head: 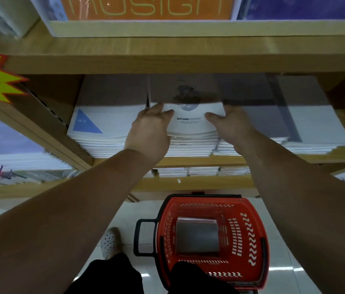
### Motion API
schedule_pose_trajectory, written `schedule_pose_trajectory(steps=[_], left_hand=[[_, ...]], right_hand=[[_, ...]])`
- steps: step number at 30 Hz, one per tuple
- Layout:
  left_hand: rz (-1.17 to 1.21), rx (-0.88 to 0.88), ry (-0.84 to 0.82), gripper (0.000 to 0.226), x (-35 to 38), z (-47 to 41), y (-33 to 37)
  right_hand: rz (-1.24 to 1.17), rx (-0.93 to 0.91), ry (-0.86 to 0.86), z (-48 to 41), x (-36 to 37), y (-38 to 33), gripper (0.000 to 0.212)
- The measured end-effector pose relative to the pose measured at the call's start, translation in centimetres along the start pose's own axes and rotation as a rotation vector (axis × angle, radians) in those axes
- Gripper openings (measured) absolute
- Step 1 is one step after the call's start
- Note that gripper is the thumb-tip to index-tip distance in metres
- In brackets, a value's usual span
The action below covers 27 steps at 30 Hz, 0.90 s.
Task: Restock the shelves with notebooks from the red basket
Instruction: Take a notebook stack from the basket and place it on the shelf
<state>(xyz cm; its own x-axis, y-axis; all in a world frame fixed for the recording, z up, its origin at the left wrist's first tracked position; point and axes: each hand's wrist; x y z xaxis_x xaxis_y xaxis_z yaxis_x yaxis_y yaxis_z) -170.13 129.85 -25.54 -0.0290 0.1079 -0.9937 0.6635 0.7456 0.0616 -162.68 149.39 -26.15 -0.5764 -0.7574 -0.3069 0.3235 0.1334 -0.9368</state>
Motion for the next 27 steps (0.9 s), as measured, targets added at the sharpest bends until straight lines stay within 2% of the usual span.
schedule_pose_trajectory(steps=[5, 9, 15, 19, 23, 27], left_hand=[[0.054, 0.024, 0.065, 0.049, -0.5, 0.5, 1.8], [0.146, -0.009, 0.135, 0.047, -0.8, 1.5, 5.9], [0.225, -0.040, 0.078, 0.047, 0.1, 0.2, 13.0], [0.247, -0.037, 0.019, 0.052, 1.7, -2.2, 15.9], [0.165, 0.019, -0.065, 0.060, 2.9, -4.2, 17.2], [-0.098, 0.098, -0.084, 0.059, 3.2, -4.8, 17.2]], right_hand=[[-0.079, 0.021, 0.032, 0.4, -2.4, 0.3, 0.032], [-0.152, -0.028, 0.047, 1.5, -6.6, 0.9, 0.030], [-0.170, -0.077, 0.104, 1.4, -13.6, 2.5, 0.024], [-0.162, -0.067, 0.149, 0.1, -16.5, 3.9, 0.007], [-0.004, -0.095, 0.132, -1.7, -17.9, 5.5, 0.030], [0.184, -0.118, 0.063, -2.9, -17.9, 7.1, 0.048]])
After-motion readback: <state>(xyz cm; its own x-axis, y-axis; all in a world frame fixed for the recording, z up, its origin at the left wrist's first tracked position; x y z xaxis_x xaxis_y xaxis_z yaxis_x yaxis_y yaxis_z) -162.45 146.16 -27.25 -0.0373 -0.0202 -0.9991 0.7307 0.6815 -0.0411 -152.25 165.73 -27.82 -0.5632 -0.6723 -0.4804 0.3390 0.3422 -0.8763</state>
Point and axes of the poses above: each hand's wrist, its own z-axis away from the middle knuckle, its own x-axis out of the palm, y = z × x, and after that the axes turned 14 degrees about -z, right-handed
